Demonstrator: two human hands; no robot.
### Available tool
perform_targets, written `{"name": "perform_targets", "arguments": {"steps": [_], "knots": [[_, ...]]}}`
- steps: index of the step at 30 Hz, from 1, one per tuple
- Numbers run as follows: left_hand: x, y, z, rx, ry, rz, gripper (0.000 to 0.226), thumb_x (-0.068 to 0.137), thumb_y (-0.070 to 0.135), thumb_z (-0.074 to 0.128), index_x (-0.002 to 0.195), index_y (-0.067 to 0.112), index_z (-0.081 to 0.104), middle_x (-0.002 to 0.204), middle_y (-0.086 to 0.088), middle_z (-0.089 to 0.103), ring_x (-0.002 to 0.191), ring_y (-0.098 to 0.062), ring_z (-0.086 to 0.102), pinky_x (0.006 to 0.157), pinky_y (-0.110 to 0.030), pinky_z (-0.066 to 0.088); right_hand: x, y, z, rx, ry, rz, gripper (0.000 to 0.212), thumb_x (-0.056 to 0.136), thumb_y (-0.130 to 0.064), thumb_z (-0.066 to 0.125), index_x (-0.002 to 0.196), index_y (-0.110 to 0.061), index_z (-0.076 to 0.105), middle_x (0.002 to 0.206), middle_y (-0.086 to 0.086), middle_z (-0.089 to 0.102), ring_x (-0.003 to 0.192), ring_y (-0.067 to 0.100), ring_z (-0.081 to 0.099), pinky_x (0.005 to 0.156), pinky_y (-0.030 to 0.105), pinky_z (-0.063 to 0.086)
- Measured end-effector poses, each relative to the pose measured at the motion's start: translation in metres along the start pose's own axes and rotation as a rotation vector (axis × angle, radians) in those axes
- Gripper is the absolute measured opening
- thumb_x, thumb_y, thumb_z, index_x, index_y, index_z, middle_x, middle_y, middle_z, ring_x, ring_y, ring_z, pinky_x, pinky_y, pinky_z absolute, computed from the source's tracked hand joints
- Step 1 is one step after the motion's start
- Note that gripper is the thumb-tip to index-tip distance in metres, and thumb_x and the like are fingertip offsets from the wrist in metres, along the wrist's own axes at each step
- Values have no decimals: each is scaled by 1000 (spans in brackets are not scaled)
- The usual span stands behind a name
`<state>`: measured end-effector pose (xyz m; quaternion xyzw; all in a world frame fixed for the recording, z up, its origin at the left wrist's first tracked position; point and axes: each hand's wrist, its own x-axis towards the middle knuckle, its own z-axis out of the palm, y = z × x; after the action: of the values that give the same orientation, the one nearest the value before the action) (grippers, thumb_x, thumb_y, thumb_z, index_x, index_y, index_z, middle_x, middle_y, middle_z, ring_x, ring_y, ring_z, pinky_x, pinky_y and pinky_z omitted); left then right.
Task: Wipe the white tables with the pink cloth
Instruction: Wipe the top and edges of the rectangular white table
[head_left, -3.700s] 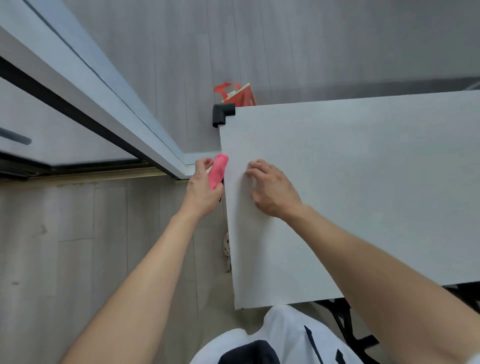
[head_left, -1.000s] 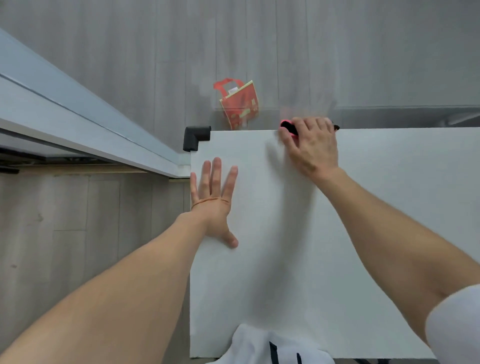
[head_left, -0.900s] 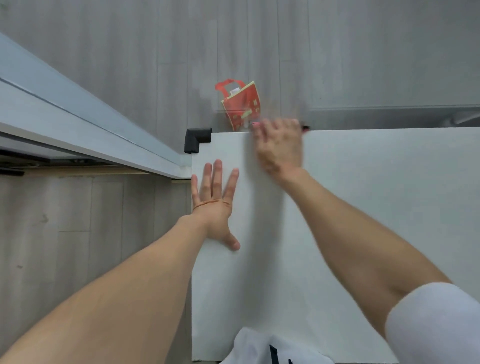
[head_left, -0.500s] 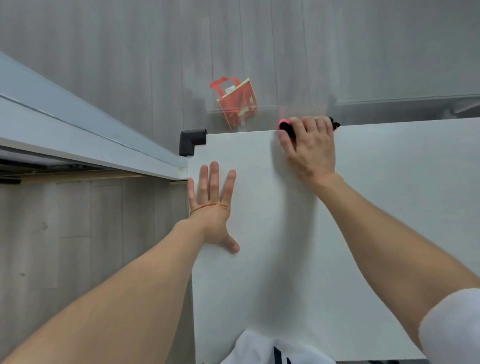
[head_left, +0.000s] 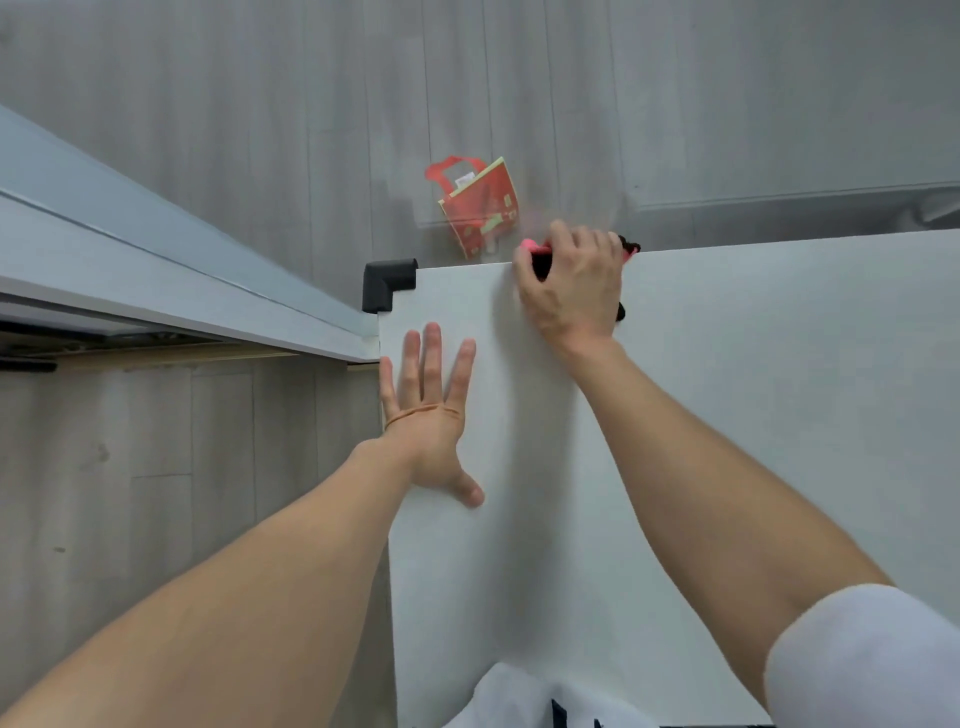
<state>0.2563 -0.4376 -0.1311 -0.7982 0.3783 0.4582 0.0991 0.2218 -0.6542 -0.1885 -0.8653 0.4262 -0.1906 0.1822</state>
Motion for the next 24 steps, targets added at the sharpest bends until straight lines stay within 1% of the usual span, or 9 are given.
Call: {"name": "perform_targets", "arguments": {"steps": [3, 7, 9, 12, 15, 17, 21, 22, 24], "knots": [[2, 1, 0, 38, -9, -13, 188, 47, 79, 95, 148, 27, -55, 146, -15, -69, 136, -38, -65, 119, -72, -27, -14, -41, 20, -18, -29, -36, 21, 92, -33, 62, 91, -12, 63, 85, 13, 66, 89, 35, 56, 103, 51, 43], [3, 4, -1, 99, -51, -79, 188, 49, 86, 89, 150, 17, -53, 145, -23, -67, 134, -42, -65, 118, -73, -27, -26, -75, 37, 8, -157, -192, 48, 106, -51, 47, 94, -16, 77, 96, 7, 75, 96, 31, 61, 106, 47, 41], [3, 2, 0, 70, -26, -55, 188, 48, 83, 92, 149, 22, -54, 145, -19, -68, 134, -40, -66, 118, -72, -28, -19, -60, 31, 23, -155, -225, 51, 109, -55, 45, 92, -20, 79, 94, 3, 76, 97, 29, 62, 105, 45, 41], [1, 1, -1, 15, 2, -16, 189, 47, 77, 97, 149, 29, -54, 145, -13, -70, 136, -37, -65, 118, -70, -29, -1, 4, 10, -13, -78, -209, 40, 108, -47, 55, 86, -18, 73, 87, 8, 72, 91, 35, 62, 98, 48, 45], [1, -1, 1, 30, 8, -5, 188, 48, 75, 98, 149, 30, -54, 146, -12, -69, 136, -38, -65, 118, -71, -29, 3, 51, -11, -121, -13, -150, 37, 110, -43, 54, 93, -16, 71, 91, 11, 67, 97, 37, 58, 106, 51, 44], [2, -2, 1, 37, -2, -6, 188, 47, 77, 97, 149, 29, -54, 146, -14, -69, 136, -39, -64, 118, -71, -29, -3, 25, 2, -143, 9, -108, 33, 110, -38, 53, 94, -15, 71, 92, 13, 66, 98, 38, 59, 108, 55, 44], [5, 4, -1, 141, -69, -75, 185, 50, 87, 88, 152, 18, -50, 155, -22, -59, 133, -44, -65, 115, -74, -30, -33, -88, 49, 22, -118, -275, 26, 106, -32, 57, 90, -17, 69, 90, 11, 67, 91, 35, 60, 95, 51, 44], [6, 4, -1, 136, -71, -76, 185, 50, 88, 87, 151, 18, -51, 157, -22, -57, 133, -44, -65, 114, -74, -31, -32, -95, 51, 44, -133, -309, 26, 107, -33, 57, 91, -17, 69, 90, 10, 68, 91, 34, 60, 94, 50, 44], [4, 2, 0, 83, -39, -40, 186, 49, 84, 90, 147, 22, -55, 153, -21, -61, 134, -42, -65, 115, -73, -31, -21, -67, 42, 33, -138, -385, 30, 110, -39, 55, 93, -18, 69, 90, 8, 68, 91, 33, 61, 93, 47, 45]]}}
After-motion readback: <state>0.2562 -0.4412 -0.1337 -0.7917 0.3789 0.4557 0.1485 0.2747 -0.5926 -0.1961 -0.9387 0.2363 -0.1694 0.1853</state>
